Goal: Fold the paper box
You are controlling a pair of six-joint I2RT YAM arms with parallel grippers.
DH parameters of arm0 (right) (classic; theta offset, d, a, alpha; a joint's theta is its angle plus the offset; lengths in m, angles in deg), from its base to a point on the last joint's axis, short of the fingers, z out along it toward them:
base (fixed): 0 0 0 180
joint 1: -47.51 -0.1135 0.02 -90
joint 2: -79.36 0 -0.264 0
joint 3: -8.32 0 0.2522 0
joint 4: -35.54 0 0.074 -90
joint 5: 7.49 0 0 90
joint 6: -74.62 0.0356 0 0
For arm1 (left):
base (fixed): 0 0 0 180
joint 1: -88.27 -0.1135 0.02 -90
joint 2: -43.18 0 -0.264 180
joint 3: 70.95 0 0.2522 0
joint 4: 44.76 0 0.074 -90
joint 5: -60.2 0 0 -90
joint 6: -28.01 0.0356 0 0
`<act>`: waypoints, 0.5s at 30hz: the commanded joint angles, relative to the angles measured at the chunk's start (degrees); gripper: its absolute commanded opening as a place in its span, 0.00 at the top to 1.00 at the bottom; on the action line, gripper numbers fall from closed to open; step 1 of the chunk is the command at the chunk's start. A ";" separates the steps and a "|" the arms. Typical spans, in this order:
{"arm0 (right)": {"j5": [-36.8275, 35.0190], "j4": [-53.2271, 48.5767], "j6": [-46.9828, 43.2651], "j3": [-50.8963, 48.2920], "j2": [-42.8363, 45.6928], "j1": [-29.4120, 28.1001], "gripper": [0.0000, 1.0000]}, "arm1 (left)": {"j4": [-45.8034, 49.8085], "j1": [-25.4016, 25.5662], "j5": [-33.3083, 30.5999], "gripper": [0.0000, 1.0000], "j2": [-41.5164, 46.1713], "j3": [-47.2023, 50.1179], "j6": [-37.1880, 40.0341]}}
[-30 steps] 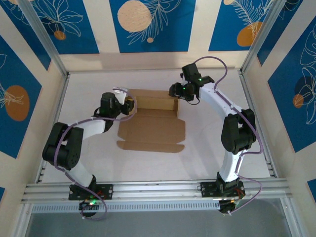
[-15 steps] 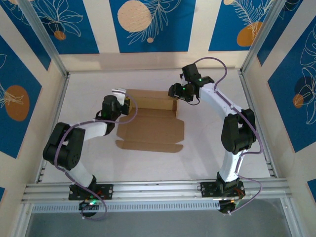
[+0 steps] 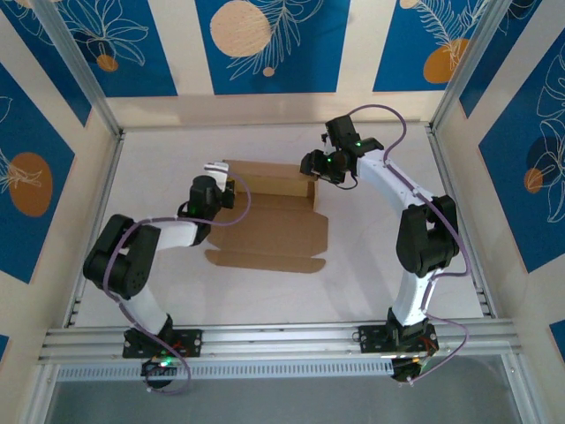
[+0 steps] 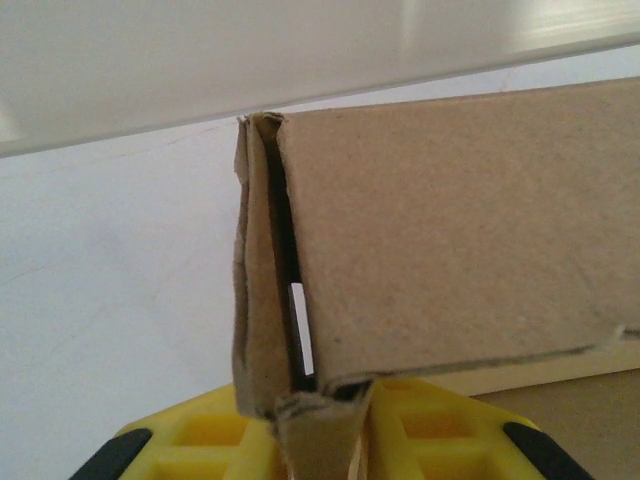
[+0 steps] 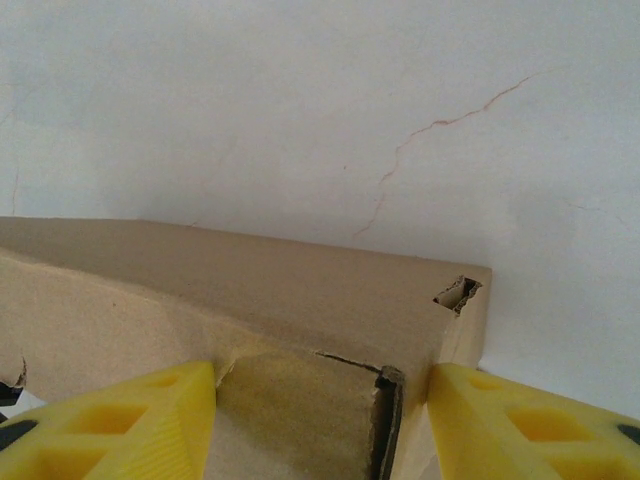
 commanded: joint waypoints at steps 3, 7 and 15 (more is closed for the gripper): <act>2.83 -3.85 0.29 -1.70 -0.51 -0.42 0.41 | 1.06 1.18 -0.13 0.74 -1.67 -0.23 -0.88; 3.24 -3.94 0.36 -1.60 -0.29 -0.32 0.41 | 2.12 1.19 -0.86 0.75 -1.94 -0.88 -2.06; 5.40 -3.53 2.45 -2.01 0.21 -0.39 0.42 | 2.43 2.32 -6.30 0.92 -1.90 -0.89 -2.82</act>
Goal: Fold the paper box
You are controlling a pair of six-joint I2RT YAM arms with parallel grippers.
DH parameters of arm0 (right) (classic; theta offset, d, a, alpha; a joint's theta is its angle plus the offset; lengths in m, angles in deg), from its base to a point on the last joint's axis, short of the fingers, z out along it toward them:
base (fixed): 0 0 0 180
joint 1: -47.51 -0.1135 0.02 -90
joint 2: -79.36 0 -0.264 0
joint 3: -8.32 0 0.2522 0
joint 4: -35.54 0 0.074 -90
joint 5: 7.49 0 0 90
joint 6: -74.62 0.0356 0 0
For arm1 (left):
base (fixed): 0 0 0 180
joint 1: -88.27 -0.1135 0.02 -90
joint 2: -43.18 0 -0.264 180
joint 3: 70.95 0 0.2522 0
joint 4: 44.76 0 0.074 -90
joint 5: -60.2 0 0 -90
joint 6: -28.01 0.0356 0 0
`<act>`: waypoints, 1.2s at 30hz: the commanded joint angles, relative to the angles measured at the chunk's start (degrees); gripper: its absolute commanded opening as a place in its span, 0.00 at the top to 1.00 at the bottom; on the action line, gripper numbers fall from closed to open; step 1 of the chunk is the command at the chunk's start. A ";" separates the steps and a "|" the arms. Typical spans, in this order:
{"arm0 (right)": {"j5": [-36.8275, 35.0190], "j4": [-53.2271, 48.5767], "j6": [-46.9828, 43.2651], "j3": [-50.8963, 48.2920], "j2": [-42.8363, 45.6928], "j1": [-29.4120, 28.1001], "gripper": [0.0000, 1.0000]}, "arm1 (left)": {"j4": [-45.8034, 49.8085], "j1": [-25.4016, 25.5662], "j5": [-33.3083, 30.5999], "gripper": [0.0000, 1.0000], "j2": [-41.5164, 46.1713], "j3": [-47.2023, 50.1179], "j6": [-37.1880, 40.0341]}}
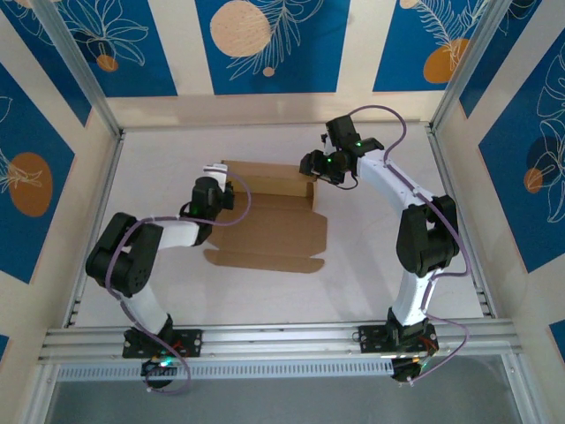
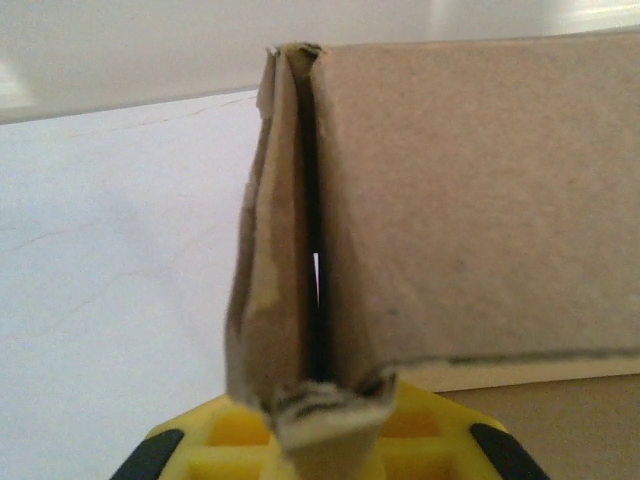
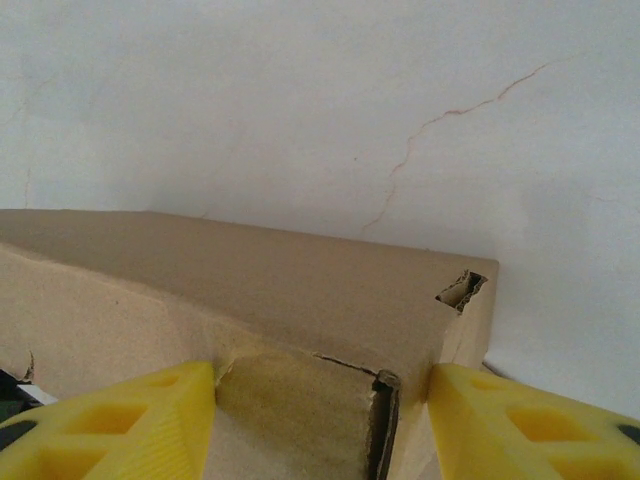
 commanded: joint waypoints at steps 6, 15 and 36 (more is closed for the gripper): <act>5.11 -2.71 4.95 -3.77 1.01 -1.57 0.42 | 1.95 4.34 -10.54 1.00 -1.25 -1.48 1.11; 6.14 -2.56 10.47 -4.69 2.51 -3.16 0.42 | 3.64 7.73 -20.41 1.00 -3.12 -4.34 -0.24; 0.49 -4.29 9.70 -4.55 2.76 -4.80 0.42 | 9.63 9.73 -21.68 1.00 -4.28 -6.35 -14.91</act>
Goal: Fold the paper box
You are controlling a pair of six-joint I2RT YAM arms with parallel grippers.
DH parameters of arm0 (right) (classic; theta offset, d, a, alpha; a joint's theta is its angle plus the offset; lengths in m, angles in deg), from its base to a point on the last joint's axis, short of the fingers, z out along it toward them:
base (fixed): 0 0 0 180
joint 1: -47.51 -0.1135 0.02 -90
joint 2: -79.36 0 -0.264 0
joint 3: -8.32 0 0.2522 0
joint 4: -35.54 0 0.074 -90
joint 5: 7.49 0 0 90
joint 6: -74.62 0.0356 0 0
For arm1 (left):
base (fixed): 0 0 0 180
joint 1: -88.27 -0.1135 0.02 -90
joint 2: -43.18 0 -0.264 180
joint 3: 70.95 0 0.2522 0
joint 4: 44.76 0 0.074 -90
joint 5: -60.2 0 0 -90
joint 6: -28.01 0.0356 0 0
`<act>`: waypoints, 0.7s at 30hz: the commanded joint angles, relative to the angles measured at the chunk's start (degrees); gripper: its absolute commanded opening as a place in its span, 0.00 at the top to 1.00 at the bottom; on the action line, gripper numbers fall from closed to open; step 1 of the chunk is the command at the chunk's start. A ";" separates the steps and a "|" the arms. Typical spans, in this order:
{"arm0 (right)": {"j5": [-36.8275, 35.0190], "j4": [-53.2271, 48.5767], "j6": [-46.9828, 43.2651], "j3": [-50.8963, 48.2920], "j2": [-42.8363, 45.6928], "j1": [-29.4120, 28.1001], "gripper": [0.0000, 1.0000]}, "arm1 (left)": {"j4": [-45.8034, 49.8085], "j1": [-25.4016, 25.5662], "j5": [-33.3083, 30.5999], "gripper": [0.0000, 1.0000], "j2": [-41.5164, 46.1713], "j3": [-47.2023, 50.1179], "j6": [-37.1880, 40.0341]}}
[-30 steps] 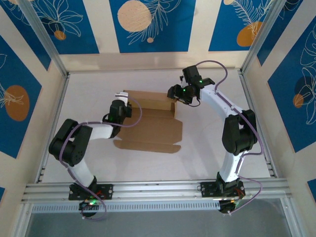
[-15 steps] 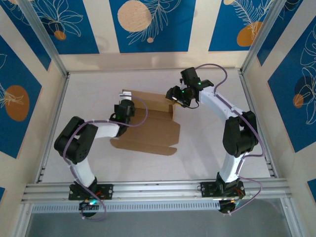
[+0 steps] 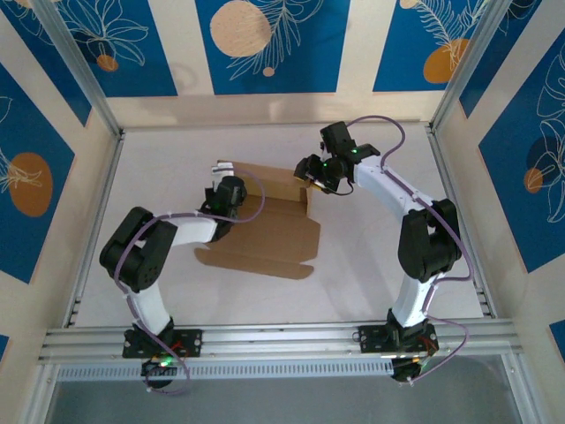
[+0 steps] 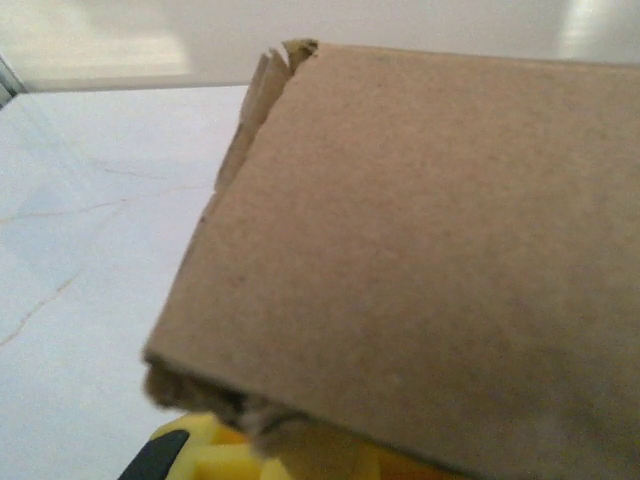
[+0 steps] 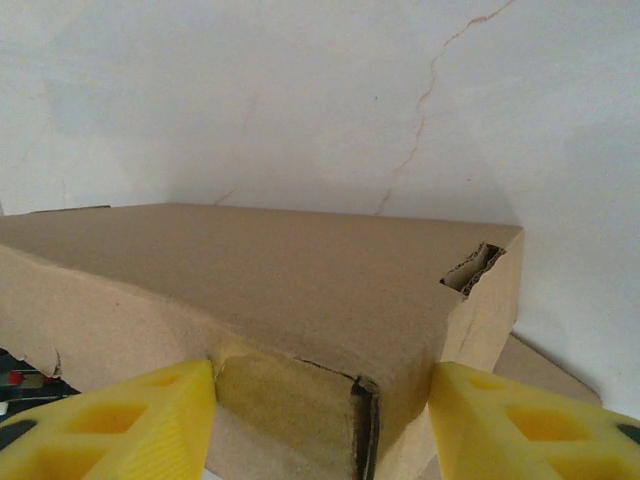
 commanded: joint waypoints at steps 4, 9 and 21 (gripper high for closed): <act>-1.18 -6.25 -3.14 -0.82 0.92 -1.01 0.42 | -2.18 1.32 4.21 0.69 3.53 4.96 -5.53; -3.85 -6.55 -4.49 -0.27 1.98 0.13 0.42 | -0.50 0.28 6.28 0.51 9.85 7.26 -5.58; -5.24 -7.83 -6.84 2.42 1.72 1.51 0.41 | 2.58 -2.38 16.28 0.30 28.29 13.39 -6.60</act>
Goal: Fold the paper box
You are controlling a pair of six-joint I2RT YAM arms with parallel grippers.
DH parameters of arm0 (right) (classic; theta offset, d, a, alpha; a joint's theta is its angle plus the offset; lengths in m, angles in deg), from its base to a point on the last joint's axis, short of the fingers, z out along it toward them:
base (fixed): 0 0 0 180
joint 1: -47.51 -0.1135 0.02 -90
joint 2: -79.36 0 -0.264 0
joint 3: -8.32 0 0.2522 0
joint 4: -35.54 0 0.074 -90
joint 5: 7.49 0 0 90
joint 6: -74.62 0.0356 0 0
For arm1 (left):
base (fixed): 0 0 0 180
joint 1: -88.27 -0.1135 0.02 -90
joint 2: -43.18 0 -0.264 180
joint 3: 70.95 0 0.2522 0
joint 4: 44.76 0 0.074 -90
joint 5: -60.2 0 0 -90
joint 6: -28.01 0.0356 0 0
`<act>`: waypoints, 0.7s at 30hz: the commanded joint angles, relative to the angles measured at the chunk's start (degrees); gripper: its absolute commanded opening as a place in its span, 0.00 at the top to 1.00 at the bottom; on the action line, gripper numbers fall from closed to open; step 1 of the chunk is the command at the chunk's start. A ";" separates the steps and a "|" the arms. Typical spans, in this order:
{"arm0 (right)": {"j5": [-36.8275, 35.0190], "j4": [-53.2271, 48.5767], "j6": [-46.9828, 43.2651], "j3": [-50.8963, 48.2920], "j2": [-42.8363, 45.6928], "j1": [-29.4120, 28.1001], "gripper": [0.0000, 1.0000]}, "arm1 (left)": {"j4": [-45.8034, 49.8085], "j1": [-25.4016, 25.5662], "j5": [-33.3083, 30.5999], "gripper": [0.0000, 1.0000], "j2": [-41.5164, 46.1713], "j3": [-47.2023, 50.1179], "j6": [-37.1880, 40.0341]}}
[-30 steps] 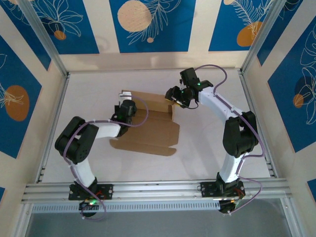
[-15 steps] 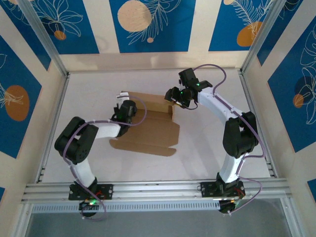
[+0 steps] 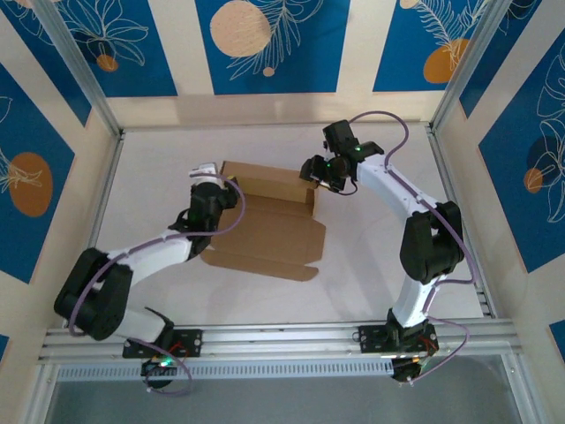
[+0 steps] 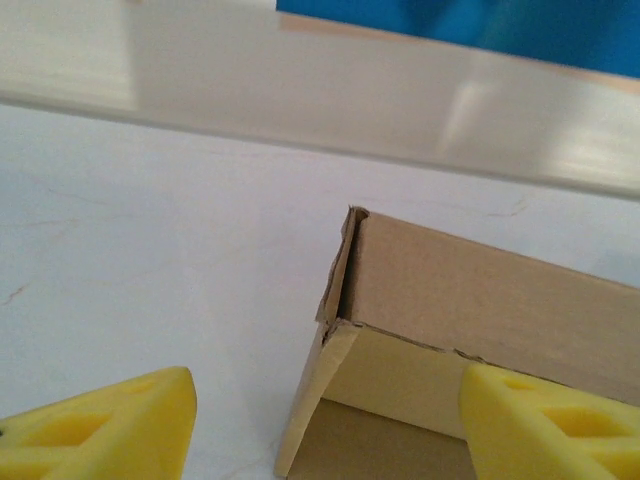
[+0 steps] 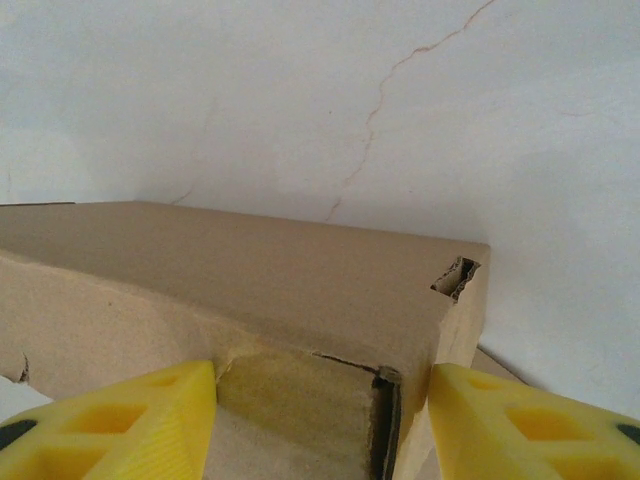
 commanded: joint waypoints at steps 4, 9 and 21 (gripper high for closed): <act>-0.51 -3.06 -1.79 1.18 0.35 0.18 0.41 | 4.76 -3.82 10.42 0.32 7.51 -0.42 -3.52; -0.92 -3.15 -2.81 1.08 0.23 -0.15 0.41 | 9.50 -10.08 18.13 0.28 2.73 -7.58 -8.89; -0.76 -2.85 -3.38 0.65 -0.02 -0.31 0.40 | 4.14 -16.03 39.88 0.37 -14.04 -16.99 -15.18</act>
